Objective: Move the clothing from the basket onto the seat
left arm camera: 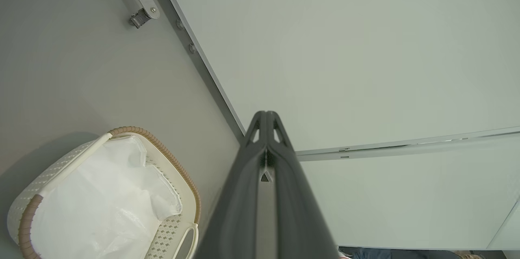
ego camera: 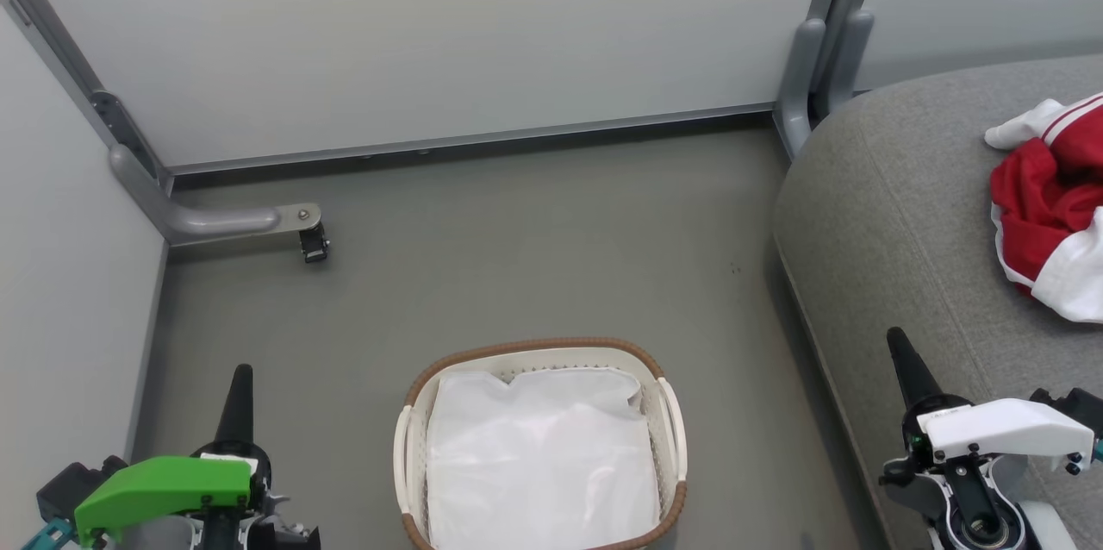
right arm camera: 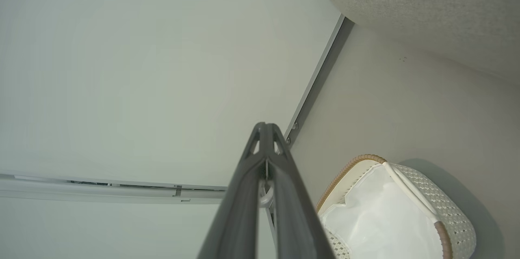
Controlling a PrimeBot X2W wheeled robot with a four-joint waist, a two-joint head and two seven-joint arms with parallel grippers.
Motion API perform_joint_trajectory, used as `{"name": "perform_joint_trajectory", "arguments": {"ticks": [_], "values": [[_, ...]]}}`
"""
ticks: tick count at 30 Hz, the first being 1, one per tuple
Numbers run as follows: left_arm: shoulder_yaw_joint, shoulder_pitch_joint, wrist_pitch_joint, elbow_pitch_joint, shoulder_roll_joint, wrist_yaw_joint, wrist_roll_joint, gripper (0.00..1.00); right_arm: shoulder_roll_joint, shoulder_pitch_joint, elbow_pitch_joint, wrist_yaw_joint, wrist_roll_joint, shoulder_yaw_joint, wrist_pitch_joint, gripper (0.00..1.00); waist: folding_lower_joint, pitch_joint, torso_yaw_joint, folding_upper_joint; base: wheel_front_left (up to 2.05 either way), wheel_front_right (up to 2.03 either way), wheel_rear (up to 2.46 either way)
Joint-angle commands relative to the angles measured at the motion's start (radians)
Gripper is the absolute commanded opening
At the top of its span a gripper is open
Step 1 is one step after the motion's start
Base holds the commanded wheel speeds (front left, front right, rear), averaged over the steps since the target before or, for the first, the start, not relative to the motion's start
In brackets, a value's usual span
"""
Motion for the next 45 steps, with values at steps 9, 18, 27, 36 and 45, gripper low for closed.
{"name": "perform_joint_trajectory", "arguments": {"ticks": [9, 18, 27, 36, 45], "values": [[0.011, -0.029, 0.026, -0.017, 0.007, -0.016, -0.086, 0.00, -0.003, 0.005, -0.023, -0.001, 0.089, -0.013, 0.026, 0.00, 0.0000, -0.005, 0.001, 0.0000, 0.00, 0.00, 0.00], [0.019, -0.036, 0.043, -0.025, 0.007, -0.022, -0.152, 0.00, -0.002, 0.008, -0.034, -0.001, 0.158, -0.022, 0.043, 0.00, 0.0000, -0.010, 0.003, 0.0000, 0.00, 0.00, 0.00], [0.026, -0.037, 0.060, -0.033, 0.008, -0.028, -0.213, 0.00, -0.001, 0.011, -0.044, -0.001, 0.221, -0.030, 0.061, 0.00, 0.0000, -0.015, 0.004, 0.0000, 0.00, 0.00, 0.00], [0.032, -0.043, 0.077, -0.039, 0.008, -0.035, -0.270, 0.00, 0.000, 0.014, -0.053, -0.001, 0.281, -0.037, 0.076, 0.00, 0.0000, -0.020, 0.005, 0.0000, 0.00, 0.00, 0.00], [0.033, -0.042, 0.082, -0.039, 0.008, -0.036, -0.288, 0.00, 0.000, 0.015, -0.056, -0.001, 0.301, -0.039, 0.081, 0.00, 0.0000, -0.022, 0.006, 0.0000, 0.00, 0.00, 0.00]]}}
